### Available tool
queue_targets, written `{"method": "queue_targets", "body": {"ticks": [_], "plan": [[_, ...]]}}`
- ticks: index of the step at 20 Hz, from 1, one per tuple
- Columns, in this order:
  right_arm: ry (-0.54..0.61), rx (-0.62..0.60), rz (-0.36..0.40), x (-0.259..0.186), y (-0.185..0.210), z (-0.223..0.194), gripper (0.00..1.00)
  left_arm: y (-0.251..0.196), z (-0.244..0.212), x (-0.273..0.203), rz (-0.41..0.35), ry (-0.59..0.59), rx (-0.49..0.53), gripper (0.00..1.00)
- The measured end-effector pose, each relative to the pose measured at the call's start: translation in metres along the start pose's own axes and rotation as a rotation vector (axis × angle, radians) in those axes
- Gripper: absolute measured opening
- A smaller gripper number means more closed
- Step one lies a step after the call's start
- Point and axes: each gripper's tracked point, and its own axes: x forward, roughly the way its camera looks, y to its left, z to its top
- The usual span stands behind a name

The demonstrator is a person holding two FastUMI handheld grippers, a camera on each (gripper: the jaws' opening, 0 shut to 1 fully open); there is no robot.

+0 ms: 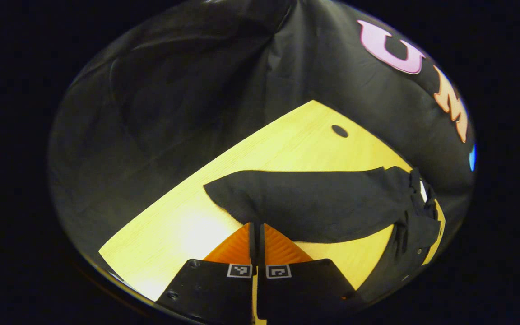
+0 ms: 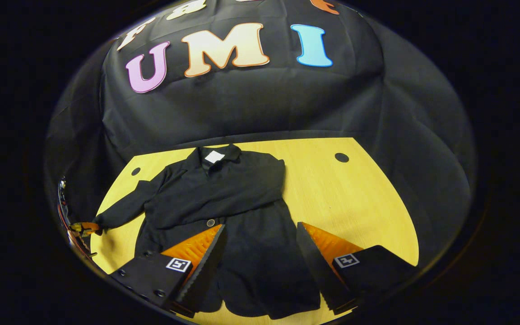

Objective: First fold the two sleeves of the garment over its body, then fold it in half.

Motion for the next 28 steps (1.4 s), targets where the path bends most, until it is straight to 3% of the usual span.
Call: {"method": "queue_targets", "body": {"ticks": [2, 6, 8, 15, 17, 21, 23, 24, 25, 27, 28], "plan": [[-0.001, 0.019, -0.023, -0.003, -0.015, -0.002, 0.99, -0.029, 0.016, -0.018, -0.063, -0.042, 0.056, 0.00], [-0.024, 0.082, -0.059, -0.014, -0.049, -0.002, 0.95, -0.122, 0.027, -0.044, -0.214, -0.075, 0.181, 0.00], [-0.036, 0.100, -0.078, -0.021, -0.067, -0.003, 0.99, -0.181, 0.021, -0.057, -0.309, -0.068, 0.199, 0.00], [-0.034, 0.171, -0.105, -0.031, -0.115, -0.020, 0.95, -0.374, -0.029, -0.095, -0.563, -0.029, 0.280, 0.00], [-0.033, 0.178, -0.102, -0.031, -0.124, -0.022, 0.99, -0.420, -0.047, -0.100, -0.603, -0.015, 0.268, 0.00], [-0.025, 0.172, -0.104, -0.034, -0.147, -0.030, 0.94, -0.492, -0.083, -0.103, -0.639, 0.023, 0.292, 0.00], [-0.018, 0.177, -0.106, -0.037, -0.157, -0.036, 0.98, -0.522, -0.099, -0.112, -0.698, 0.050, 0.283, 0.00], [-0.015, 0.179, -0.108, -0.037, -0.161, -0.039, 0.94, -0.534, -0.103, -0.119, -0.734, 0.062, 0.276, 0.21], [-0.013, 0.182, -0.106, -0.035, -0.162, -0.039, 0.99, -0.540, -0.106, -0.122, -0.749, 0.059, 0.277, 0.42], [-0.008, 0.181, -0.100, -0.036, -0.164, -0.045, 0.94, -0.542, -0.109, -0.127, -0.753, 0.052, 0.297, 0.84], [-0.005, 0.180, -0.096, -0.035, -0.164, -0.046, 0.94, -0.538, -0.107, -0.128, -0.746, 0.034, 0.314, 0.88]]}}
